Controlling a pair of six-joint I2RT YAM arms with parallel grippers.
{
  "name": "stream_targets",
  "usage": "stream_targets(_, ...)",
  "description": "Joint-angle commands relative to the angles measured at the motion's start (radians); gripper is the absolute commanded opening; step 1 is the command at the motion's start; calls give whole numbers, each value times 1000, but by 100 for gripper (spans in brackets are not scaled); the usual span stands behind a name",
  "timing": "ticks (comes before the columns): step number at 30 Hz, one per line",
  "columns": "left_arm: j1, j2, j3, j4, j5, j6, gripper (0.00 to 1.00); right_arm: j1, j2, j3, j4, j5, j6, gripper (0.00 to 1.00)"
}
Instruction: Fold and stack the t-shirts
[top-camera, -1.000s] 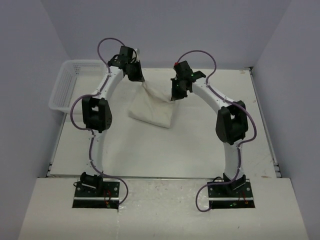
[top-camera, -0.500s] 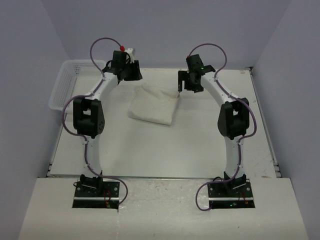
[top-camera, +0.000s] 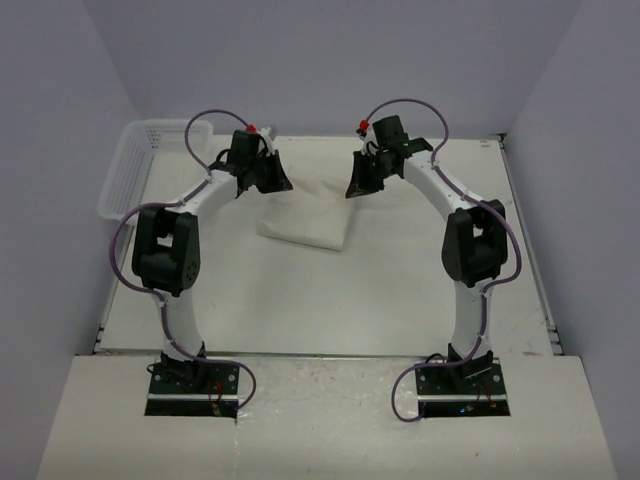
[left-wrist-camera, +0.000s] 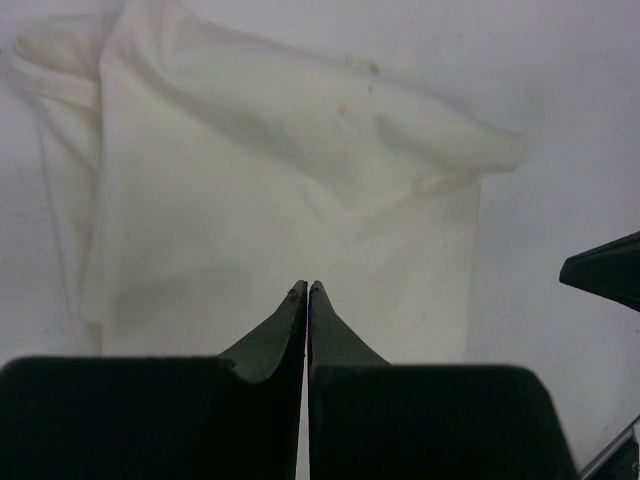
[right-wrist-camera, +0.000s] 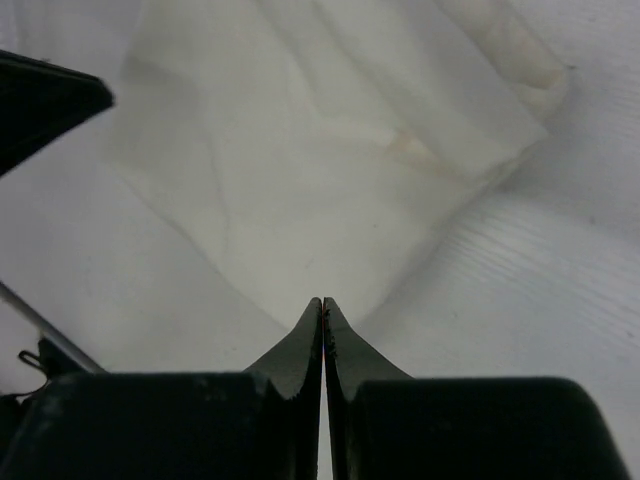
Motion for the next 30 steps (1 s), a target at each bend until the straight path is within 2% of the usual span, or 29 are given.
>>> stream_targets(1, -3, -6, -43, 64, 77, -46, 0, 10, 23, 23, 71, -309, 50, 0)
stream_targets(6, 5, 5, -35, 32, 31, -12, 0, 19, 29, -58, 156, -427, 73, 0)
stream_targets(11, 5, 14, -61, -17, -30, -52, 0, 28, 98, -42, 130, -475, 94, 0)
stream_targets(15, 5, -6, -122, -59, -134, -79, 0, 32, 136, -46, 93, -426, 114, 0)
stream_targets(21, 5, 48, -161, -166, -239, -116, 0, 65, 170, -88, 35, -218, 146, 0)
stream_targets(25, 3, 82, -182, -231, -259, -136, 0, 81, 150, -168, 50, -138, 182, 0)
stream_targets(30, -4, 27, -318, -228, -263, -147, 0, 99, 103, -259, 47, -36, 226, 0)
